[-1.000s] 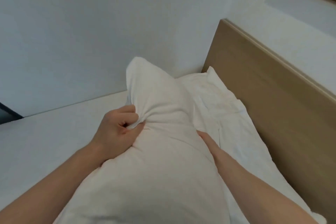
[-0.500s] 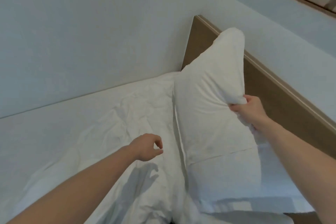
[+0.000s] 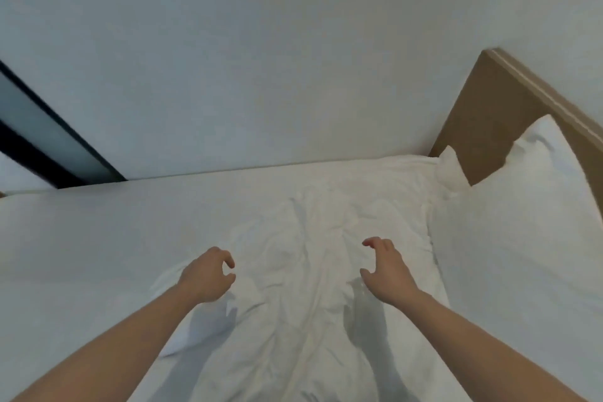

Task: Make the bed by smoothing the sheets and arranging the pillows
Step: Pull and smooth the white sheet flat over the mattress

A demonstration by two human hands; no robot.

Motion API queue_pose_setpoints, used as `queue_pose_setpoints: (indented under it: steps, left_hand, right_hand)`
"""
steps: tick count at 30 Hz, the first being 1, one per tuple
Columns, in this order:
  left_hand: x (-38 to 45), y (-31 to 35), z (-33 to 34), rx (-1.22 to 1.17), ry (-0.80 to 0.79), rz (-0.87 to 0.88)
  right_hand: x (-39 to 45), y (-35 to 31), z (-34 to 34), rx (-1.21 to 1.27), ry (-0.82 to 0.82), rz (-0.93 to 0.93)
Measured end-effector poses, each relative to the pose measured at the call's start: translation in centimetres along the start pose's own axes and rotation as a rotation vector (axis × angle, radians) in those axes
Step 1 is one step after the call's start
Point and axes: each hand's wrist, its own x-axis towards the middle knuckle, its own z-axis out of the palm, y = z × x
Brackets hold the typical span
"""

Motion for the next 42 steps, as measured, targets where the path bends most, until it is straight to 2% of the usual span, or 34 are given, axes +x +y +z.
queue_pose_setpoints:
  steps: [5, 10, 16, 18, 21, 22, 26, 28, 30, 31, 35, 37, 39, 41, 42]
  left_hand:
    - [-3.2, -14.3, -0.4, 0.018, 0.003, -0.341]
    - [-4.1, -26.0, 0.5, -0.028, -0.010, -0.494]
    - [1.0, -35.9, 3.2, -0.055, -0.041, -0.456]
    - [3.6, -39.1, 5.6, -0.059, -0.144, -0.399]
    - [6.4, -41.9, 11.4, -0.113, -0.367, -0.284]
    - [6.6, -42.0, 13.5, -0.120, -0.373, -0.244]
    - [6.2, -42.6, 18.9, -0.270, -0.105, -0.211]
    - [5.9, -42.9, 18.3, -0.231, -0.073, -0.187]
    - [5.9, -43.4, 16.4, -0.087, -0.029, -0.143]
    - [6.2, -43.8, 14.9, -0.060, 0.045, -0.152]
    - [8.6, -46.5, 5.2, -0.321, 0.562, -0.283]
    - [10.5, -47.2, 0.1, -0.430, 0.760, -0.278]
    - [13.2, -46.8, -2.2, -0.396, 0.799, -0.218]
    - [16.0, -46.3, -1.2, -0.346, 0.712, -0.228]
    - [17.5, -46.5, -0.1, -0.343, 0.651, -0.288]
  right_hand:
    - [3.3, -11.3, 8.8, -0.058, -0.254, -0.220]
    - [6.0, -19.9, 16.7, -0.099, -0.366, -0.315]
    - [12.1, -25.9, 26.8, -0.183, -0.357, -0.343]
    - [13.9, -27.3, 30.4, -0.181, -0.344, -0.345]
    - [15.6, -29.2, 36.6, -0.181, -0.423, -0.417]
    - [15.6, -29.4, 38.1, -0.185, -0.449, -0.433]
    - [13.5, -27.9, 43.6, -0.413, -0.612, -0.376]
    - [11.9, -26.9, 44.3, -0.439, -0.559, -0.290]
    - [11.4, -27.9, 43.5, -0.344, -0.407, -0.246]
    - [11.9, -29.2, 42.6, -0.282, -0.300, -0.247]
    - [16.5, -37.6, 36.6, 0.065, 0.180, -0.294]
    - [19.3, -41.6, 34.3, 0.134, 0.248, -0.378]
    - [21.6, -44.1, 34.5, 0.097, 0.204, -0.492]
    - [23.3, -44.5, 36.7, 0.087, 0.154, -0.496]
    - [24.1, -44.2, 38.0, 0.091, 0.145, -0.447]
